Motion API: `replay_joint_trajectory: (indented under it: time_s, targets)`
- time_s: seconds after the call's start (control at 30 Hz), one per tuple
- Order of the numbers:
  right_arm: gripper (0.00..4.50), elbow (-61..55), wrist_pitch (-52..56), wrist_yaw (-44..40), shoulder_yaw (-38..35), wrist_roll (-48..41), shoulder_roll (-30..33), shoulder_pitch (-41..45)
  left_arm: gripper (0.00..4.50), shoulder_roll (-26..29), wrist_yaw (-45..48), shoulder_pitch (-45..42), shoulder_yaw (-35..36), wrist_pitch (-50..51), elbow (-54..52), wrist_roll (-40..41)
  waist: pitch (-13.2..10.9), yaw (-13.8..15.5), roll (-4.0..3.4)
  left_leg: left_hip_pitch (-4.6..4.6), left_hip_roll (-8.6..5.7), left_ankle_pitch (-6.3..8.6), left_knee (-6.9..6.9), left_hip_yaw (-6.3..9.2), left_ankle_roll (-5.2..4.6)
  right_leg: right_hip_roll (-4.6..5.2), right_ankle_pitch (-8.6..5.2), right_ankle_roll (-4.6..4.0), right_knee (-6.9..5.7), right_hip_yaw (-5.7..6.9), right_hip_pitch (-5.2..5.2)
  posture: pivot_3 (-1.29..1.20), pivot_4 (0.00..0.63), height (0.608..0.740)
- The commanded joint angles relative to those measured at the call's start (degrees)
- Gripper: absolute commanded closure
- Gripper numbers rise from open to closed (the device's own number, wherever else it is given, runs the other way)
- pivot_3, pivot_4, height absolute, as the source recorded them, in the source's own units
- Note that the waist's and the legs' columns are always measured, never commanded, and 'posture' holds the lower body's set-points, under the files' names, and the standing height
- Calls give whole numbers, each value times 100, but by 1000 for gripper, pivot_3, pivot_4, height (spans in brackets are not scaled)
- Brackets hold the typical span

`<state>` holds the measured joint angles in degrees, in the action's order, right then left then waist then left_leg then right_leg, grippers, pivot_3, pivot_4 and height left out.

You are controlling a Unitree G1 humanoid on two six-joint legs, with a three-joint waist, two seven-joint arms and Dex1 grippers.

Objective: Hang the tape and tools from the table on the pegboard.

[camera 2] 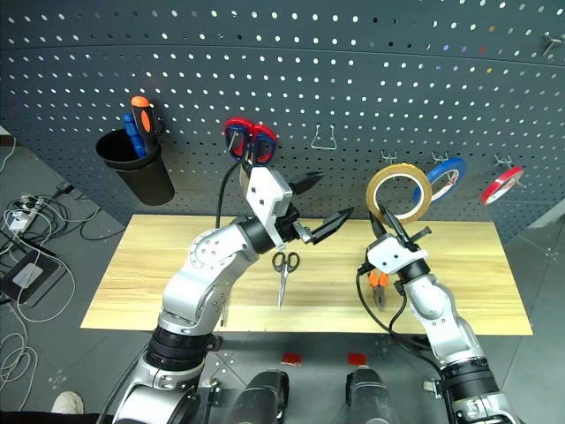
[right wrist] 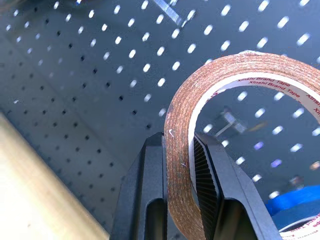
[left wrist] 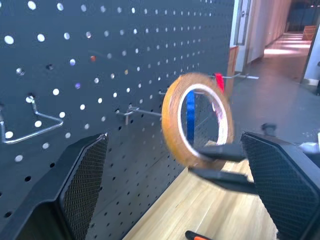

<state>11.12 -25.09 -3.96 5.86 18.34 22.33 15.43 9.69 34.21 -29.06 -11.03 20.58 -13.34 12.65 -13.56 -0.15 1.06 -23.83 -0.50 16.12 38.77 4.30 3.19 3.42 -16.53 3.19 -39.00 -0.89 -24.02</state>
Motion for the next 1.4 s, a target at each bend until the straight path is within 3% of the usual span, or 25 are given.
replay_joint_trajectory:
  time_s: [0.03,0.37,0.77,0.8,0.97,1.1,1.27,1.4]
  targets:
    - [4043,157,-125,-150,-154,-326,26,297,0,-49,-33,-110,-66,-163,-85,-17,0,0,0,0,0,0,0,0,0,0,0,0,0,0,0,64,162,740]
    - [4043,561,82,-480,-229,-796,-71,664,0,-67,-11,-137,-80,-145,-73,-24,0,5,0,0,2,0,3,0,0,-1,0,0,-2,1,-1,63,170,740]
    - [190,-28,615,-688,-271,-956,-137,69,0,-17,27,1,-87,-173,-93,-22,2,7,-2,0,2,0,5,-1,-1,-1,0,0,-6,0,-2,57,179,740]
    - [43,-145,678,-697,-271,-954,-140,-11,0,-10,34,39,-98,-180,-91,-22,2,8,-2,0,2,0,5,-1,-1,-1,0,0,-6,0,-1,57,179,740]
    - [43,-1049,1594,-1012,-413,-1302,-120,-619,0,123,116,396,-150,-168,-165,23,4,9,-6,0,2,1,6,1,-2,-1,0,0,-6,-1,-1,49,199,740]
    - [43,-1895,3040,-1533,-355,-1529,79,-1004,0,491,412,1015,-243,-319,14,-36,4,-4,-8,4,4,2,6,0,-4,-3,0,-1,-8,-4,1,32,230,740]
    - [43,-2354,5663,-1531,-544,-2046,-267,-721,0,964,771,1593,-269,-482,220,-54,-2,-37,-9,6,7,5,4,13,-8,-8,0,-1,-8,-2,2,22,269,740]
    - [43,-2253,6985,-1395,-737,-2327,-577,-265,0,1211,906,1752,-254,-567,346,-116,-27,-32,-12,7,7,15,6,24,-26,-7,0,-2,-6,-2,8,33,309,740]
